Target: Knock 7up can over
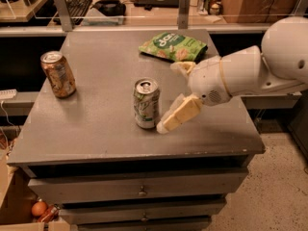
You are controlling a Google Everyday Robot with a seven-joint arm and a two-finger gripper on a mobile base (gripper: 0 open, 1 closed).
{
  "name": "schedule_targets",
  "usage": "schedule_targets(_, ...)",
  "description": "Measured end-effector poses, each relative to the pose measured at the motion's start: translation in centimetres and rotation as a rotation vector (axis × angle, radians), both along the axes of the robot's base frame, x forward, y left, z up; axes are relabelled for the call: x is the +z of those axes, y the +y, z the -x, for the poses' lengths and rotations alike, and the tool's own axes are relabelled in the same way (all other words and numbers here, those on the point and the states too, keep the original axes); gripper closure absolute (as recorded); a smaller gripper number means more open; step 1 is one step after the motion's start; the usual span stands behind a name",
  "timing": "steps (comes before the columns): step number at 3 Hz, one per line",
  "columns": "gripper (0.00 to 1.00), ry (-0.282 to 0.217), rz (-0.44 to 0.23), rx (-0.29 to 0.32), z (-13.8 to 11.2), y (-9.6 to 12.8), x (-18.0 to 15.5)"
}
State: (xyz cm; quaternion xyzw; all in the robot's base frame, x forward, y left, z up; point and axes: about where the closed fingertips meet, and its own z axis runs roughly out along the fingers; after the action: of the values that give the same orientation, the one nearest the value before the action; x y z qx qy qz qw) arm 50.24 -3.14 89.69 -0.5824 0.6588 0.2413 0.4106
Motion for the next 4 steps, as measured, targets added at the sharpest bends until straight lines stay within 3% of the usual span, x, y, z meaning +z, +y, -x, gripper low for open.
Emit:
schedule_targets(1, 0.00, 0.022, -0.108, 0.006, -0.8, 2.1, -0.7)
schedule_targets(2, 0.26, 0.045, -0.191, 0.064, -0.6, 4.7, -0.9)
schedule_targets(3, 0.47, 0.063, -0.215, 0.086, -0.5, 5.5, -0.9)
schedule_targets(4, 0.80, 0.036, -0.167, 0.078, -1.8, 3.6, 0.5)
